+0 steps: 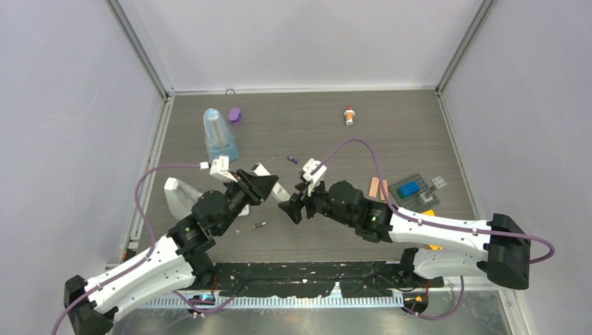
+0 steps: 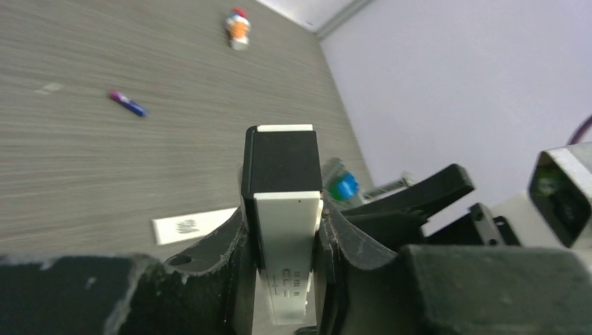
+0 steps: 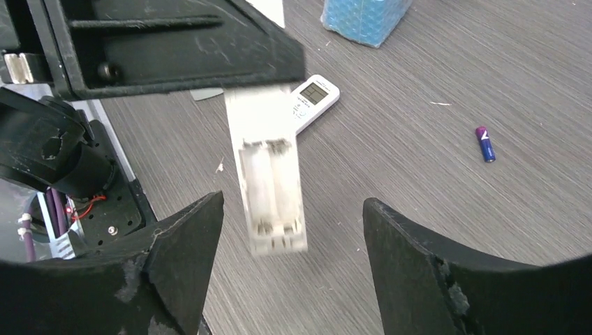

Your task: Load the batteries into the remote control

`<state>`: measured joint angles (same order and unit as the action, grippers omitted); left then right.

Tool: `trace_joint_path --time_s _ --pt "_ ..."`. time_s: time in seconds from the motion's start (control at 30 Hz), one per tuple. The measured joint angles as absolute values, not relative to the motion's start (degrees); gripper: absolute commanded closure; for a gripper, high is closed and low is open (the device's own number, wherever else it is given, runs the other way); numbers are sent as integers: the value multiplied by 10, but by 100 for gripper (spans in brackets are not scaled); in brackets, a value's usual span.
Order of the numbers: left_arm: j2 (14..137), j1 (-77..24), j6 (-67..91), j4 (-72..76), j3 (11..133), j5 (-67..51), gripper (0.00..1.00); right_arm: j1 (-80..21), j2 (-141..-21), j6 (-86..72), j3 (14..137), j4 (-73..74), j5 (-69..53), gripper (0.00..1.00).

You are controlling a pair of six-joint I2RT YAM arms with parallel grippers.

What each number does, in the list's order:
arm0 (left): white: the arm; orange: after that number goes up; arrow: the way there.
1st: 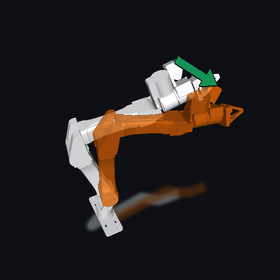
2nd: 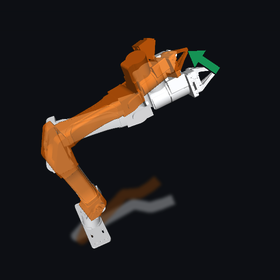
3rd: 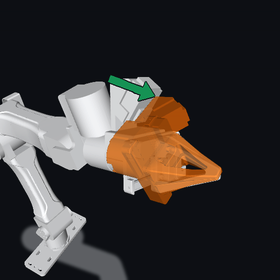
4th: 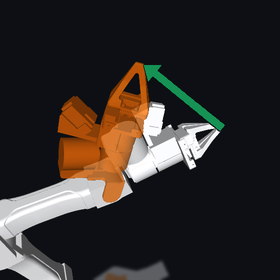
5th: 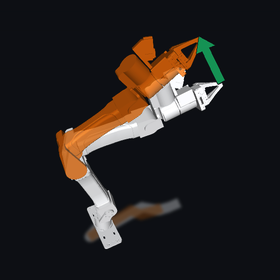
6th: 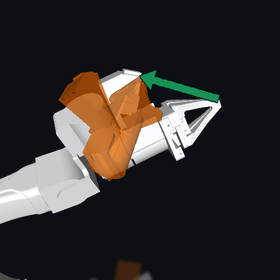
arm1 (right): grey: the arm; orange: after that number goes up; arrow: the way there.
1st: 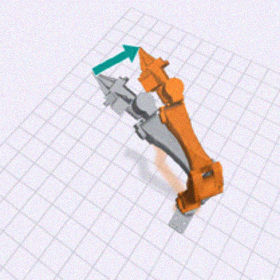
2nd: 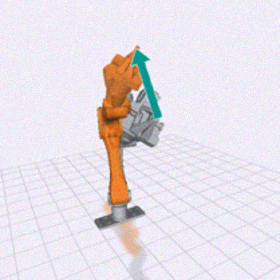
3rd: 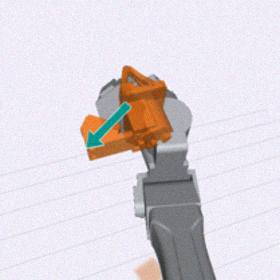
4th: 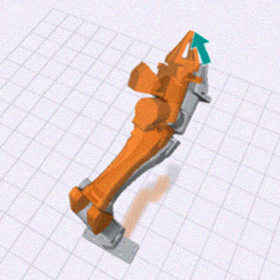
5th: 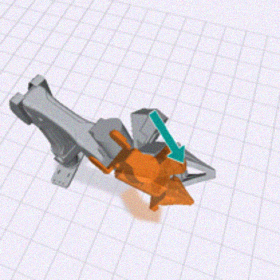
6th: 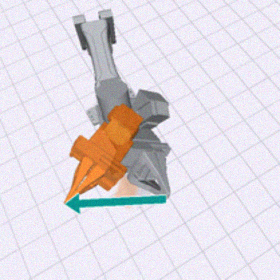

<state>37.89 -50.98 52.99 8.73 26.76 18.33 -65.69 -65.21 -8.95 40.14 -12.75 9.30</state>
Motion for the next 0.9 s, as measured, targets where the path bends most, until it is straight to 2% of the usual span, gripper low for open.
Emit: trace_joint_path --time_s 0.13,0.23,0.4,0.53,0.73,0.9 --pt "309 -510 466 -8 278 259 100 -657 -656 -89 410 -117 83 19" --pt "255 -510 411 -82 299 328 100 -657 -683 -88 429 -110 65 23" --pt "194 -510 331 -170 357 432 100 -657 -789 -92 479 -90 46 33" --pt "178 -510 291 -210 386 489 100 -658 -882 -114 531 -53 50 36" --pt "163 -510 260 -244 387 520 100 -677 -998 -102 622 0 49 30" --pt "160 -510 250 -258 391 520 100 -693 -1080 -47 686 46 7 28"
